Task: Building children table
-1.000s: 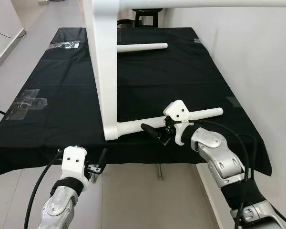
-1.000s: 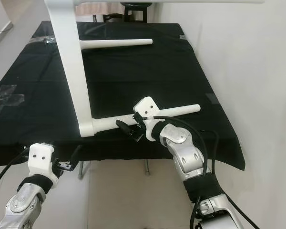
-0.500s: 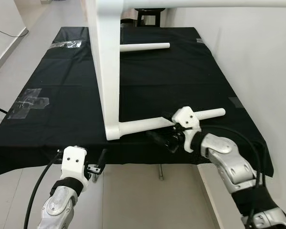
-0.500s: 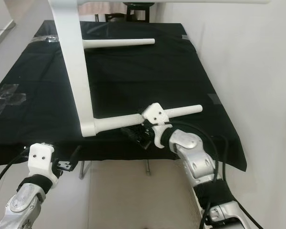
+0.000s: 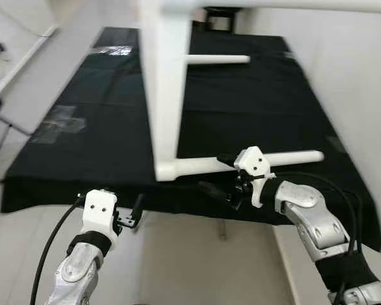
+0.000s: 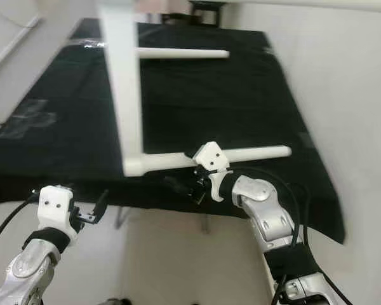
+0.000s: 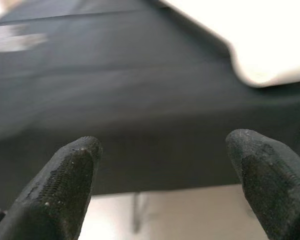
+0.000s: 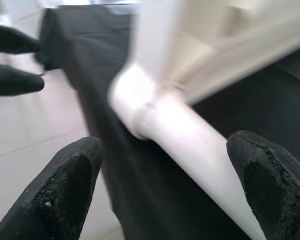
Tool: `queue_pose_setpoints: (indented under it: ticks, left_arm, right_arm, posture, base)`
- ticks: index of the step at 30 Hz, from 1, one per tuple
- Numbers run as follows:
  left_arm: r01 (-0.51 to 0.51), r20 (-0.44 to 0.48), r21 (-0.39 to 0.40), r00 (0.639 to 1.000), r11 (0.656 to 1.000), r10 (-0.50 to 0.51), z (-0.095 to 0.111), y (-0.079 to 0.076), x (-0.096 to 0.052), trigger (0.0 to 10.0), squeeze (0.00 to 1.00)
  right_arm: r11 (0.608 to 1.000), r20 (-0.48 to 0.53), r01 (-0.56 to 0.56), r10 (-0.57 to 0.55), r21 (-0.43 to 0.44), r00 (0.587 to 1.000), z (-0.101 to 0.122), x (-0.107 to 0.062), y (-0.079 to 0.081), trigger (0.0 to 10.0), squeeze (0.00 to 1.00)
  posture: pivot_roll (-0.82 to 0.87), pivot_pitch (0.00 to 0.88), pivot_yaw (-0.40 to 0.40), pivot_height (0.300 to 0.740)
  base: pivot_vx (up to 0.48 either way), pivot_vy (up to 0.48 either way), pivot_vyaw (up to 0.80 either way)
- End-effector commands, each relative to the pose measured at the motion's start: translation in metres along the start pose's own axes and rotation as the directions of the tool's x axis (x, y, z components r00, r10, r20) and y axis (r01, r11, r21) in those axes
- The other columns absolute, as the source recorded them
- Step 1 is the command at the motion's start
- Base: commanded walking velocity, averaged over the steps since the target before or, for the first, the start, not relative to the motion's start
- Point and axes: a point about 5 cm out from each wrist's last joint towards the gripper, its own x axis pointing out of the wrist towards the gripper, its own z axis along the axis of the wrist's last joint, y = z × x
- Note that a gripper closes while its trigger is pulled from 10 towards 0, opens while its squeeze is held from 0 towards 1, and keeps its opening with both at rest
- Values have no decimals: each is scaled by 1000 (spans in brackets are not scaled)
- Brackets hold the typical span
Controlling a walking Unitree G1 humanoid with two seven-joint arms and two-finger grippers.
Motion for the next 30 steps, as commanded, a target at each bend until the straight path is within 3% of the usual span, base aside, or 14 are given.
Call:
queue_pose_setpoints:
  ticks: [1, 3, 6, 17, 22, 29, 30]
  left_arm:
    - [4, -16, 25, 1000, 1000, -3, -1, 1, -2, 10000, 0]
    - [6, -17, 25, 1000, 1000, -5, -1, 1, -2, 10000, 0]
    - [8, -17, 26, 1000, 1000, -8, -1, 1, -2, 10000, 0]
    - [7, -18, 28, 1000, 1000, -6, 0, 1, -2, 10000, 0]
    - [11, -20, 34, 1000, 999, -10, 1, 1, -4, 10000, 0]
    - [12, -22, 31, 1000, 999, -12, 1, 0, -4, 10000, 0]
    - [14, -22, 32, 1000, 999, -13, 1, 0, -5, 10000, 0]
  right_arm:
    - [999, -15, -34, 34, -23, 999, -2, -3, 4, 10000, 0]
    - [991, -86, -96, 88, -97, 992, -8, -5, 8, 10000, 0]
    - [982, -109, -136, 123, -129, 986, -9, -3, 10, 10000, 0]
    - [966, -94, -200, 187, -163, 978, 1, 7, 13, 10000, 0]
    - [942, -170, -280, 250, -185, 953, -5, -1, 11, 10000, 0]
    - [920, -264, -281, 210, -273, 941, -6, 6, 0, 10000, 0]
    - [931, -275, -229, 150, -283, 950, -5, 13, -6, 10000, 0]
  posture:
    - [69, 183, -33, 740]
    - [68, 185, -32, 740]
    - [69, 190, -32, 740]
    - [83, 195, -31, 740]
    - [91, 203, -34, 740]
    - [94, 209, -37, 740]
    - [100, 210, -39, 740]
  base:
    - [0, 0, 0]
    - [0, 0, 0]
    - [0, 0, 0]
    - [0, 0, 655]
    - [0, 0, 0]
    - [0, 0, 0]
    - [0, 0, 0]
